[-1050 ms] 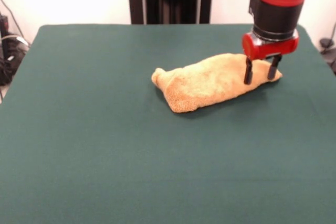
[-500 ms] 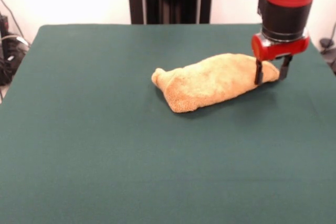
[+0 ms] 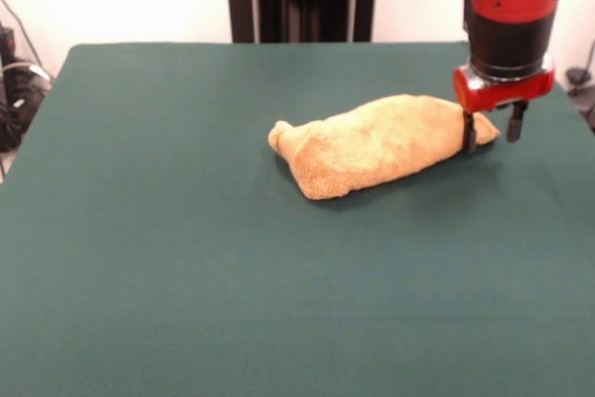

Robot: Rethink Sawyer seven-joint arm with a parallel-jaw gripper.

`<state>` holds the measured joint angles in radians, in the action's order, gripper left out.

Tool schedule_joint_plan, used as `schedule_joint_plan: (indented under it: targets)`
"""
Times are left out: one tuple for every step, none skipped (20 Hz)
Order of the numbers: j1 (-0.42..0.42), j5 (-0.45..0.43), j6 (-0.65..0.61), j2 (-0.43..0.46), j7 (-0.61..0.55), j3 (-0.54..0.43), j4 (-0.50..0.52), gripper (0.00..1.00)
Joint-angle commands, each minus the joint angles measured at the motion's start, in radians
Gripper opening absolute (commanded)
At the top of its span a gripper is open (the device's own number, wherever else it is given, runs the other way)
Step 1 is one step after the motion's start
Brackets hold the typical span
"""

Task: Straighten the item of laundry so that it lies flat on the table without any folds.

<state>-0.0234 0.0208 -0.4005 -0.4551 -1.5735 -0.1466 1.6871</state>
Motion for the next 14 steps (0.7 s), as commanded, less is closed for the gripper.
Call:
schedule_joint_plan:
  targets:
    - [0.060, 0.045, -0.185, 0.056, -0.164, -0.051, -0.001, 1.00]
    - [0.070, 0.043, -0.217, 0.058, -0.167, -0.038, -0.016, 1.00]
    - [0.074, 0.042, -0.224, 0.060, -0.169, -0.034, -0.019, 1.00]
    - [0.082, 0.040, -0.251, 0.066, -0.170, -0.022, -0.038, 1.00]
    - [0.089, 0.036, -0.272, 0.069, -0.172, -0.013, -0.046, 1.00]
    - [0.109, 0.025, -0.342, 0.075, -0.176, 0.015, -0.067, 1.00]
    - [0.117, 0.019, -0.371, 0.075, -0.179, 0.027, -0.071, 1.00]
    - [0.127, 0.012, -0.420, 0.073, -0.180, 0.043, -0.079, 1.00]
    - [0.130, 0.010, -0.430, 0.069, -0.180, 0.047, -0.075, 1.00]
    - [0.131, 0.007, -0.437, 0.058, -0.179, 0.051, -0.065, 1.00]
    - [0.133, 0.003, -0.439, 0.054, -0.179, 0.055, -0.061, 1.00]
    - [0.136, -0.001, -0.441, 0.050, -0.180, 0.060, -0.057, 1.00]
    - [0.140, -0.006, -0.442, 0.050, -0.180, 0.065, -0.056, 1.00]
    - [0.145, -0.015, -0.436, 0.046, -0.181, 0.076, -0.057, 1.00]
